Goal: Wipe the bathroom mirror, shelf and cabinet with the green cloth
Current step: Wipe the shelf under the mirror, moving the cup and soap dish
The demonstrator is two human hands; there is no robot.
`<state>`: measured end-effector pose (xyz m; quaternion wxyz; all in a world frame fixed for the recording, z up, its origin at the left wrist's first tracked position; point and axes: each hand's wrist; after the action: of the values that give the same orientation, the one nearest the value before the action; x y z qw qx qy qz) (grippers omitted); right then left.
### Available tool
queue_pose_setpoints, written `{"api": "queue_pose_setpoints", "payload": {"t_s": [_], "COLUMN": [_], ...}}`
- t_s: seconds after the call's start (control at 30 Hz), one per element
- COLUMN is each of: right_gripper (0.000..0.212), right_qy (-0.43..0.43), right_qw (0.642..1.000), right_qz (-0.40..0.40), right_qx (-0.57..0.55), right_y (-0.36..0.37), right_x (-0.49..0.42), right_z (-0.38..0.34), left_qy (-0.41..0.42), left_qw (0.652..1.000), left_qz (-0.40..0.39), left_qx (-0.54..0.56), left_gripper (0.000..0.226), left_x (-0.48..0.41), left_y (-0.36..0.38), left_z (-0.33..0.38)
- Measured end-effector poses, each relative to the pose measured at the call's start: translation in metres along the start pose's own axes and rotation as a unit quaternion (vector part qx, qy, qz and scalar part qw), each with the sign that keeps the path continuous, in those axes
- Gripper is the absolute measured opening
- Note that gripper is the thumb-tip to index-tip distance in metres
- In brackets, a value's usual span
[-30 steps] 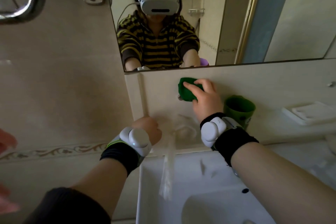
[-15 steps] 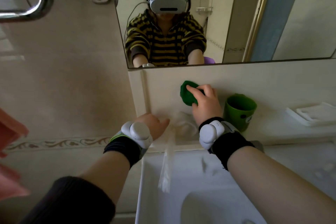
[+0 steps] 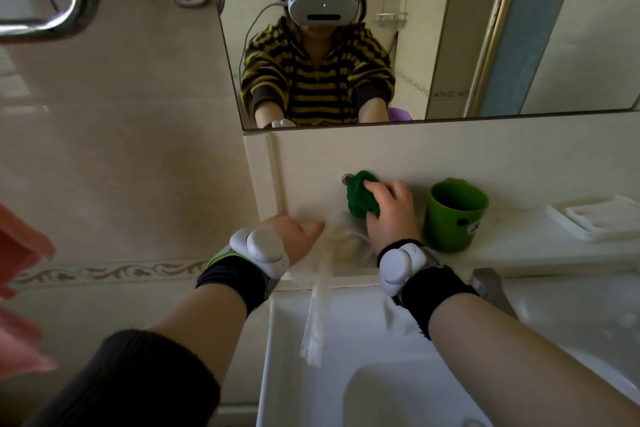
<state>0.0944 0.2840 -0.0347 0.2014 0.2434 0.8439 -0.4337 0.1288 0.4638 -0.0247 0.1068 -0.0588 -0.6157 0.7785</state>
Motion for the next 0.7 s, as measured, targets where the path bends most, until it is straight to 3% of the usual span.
{"api": "queue_pose_setpoints", "payload": {"t_s": [0.27, 0.4, 0.5, 0.57, 0.7], "right_gripper": [0.047, 0.048, 0.048, 0.050, 0.052], "right_qy": [-0.011, -0.013, -0.016, -0.019, -0.095], "right_qw": [0.993, 0.990, 0.989, 0.993, 0.992], "right_qz": [-0.100, -0.119, -0.127, -0.104, 0.080], "right_qx": [0.059, 0.072, 0.067, 0.053, 0.000], "right_y": [0.003, 0.002, 0.001, -0.005, -0.027], "right_x": [0.004, 0.004, 0.003, 0.004, 0.001], "right_z": [0.007, 0.008, 0.008, 0.005, -0.016], "left_qy": [0.013, 0.001, 0.004, -0.002, -0.012], "left_qw": [0.997, 0.996, 0.995, 0.995, 0.997], "left_qz": [-0.041, -0.067, -0.081, -0.082, -0.072], "left_qx": [-0.060, -0.065, -0.067, -0.057, -0.039], "left_gripper": [0.072, 0.087, 0.085, 0.083, 0.079], "left_x": [0.006, 0.012, 0.015, 0.016, 0.020], "left_y": [-0.005, -0.005, -0.007, -0.007, -0.006], "left_z": [0.016, 0.022, 0.021, 0.019, 0.018]}}
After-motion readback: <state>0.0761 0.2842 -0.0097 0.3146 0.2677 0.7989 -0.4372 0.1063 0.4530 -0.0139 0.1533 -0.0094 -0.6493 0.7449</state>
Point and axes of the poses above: each hand's wrist, its own x-axis away from the middle knuckle, its own y-axis out of the palm, z = x × y, and after that the axes turned 1 degree about x, right-handed
